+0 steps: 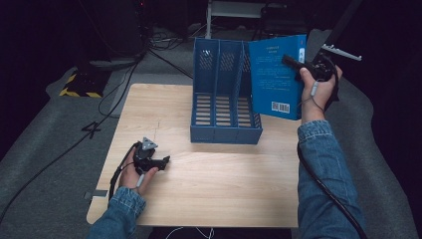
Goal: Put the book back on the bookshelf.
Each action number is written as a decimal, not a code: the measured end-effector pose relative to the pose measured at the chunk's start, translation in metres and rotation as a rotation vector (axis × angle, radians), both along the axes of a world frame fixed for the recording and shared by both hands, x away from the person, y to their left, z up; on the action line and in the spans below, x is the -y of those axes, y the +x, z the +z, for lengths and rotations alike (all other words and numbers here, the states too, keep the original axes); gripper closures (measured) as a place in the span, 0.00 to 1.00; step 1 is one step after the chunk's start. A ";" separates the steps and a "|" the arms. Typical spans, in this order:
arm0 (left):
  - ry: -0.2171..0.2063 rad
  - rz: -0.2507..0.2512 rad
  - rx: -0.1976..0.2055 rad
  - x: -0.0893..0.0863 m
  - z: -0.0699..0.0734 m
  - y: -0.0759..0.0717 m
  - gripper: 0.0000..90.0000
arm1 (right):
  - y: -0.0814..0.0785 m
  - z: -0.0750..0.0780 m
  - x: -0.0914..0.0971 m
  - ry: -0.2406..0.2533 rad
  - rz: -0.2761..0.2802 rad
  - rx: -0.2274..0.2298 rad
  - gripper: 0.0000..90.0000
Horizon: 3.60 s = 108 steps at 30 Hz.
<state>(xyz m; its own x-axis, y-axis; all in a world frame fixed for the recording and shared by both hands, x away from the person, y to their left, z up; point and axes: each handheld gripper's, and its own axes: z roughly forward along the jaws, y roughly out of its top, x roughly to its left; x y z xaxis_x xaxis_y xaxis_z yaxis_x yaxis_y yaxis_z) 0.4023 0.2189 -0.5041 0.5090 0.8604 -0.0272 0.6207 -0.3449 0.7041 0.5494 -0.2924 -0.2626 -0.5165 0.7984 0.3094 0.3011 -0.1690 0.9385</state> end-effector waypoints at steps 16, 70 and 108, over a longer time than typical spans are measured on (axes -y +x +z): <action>0.003 -0.003 0.001 0.000 0.000 0.001 0.27 | 0.011 0.000 -0.038 -0.062 -0.078 -0.041 0.68; 0.001 0.000 0.003 0.001 0.000 0.002 0.27 | 0.041 -0.081 -0.114 -0.297 -0.068 -0.139 0.66; 0.004 -0.024 0.000 -0.003 0.000 -0.004 0.27 | 0.014 -0.083 -0.100 -0.305 -0.095 -0.041 0.52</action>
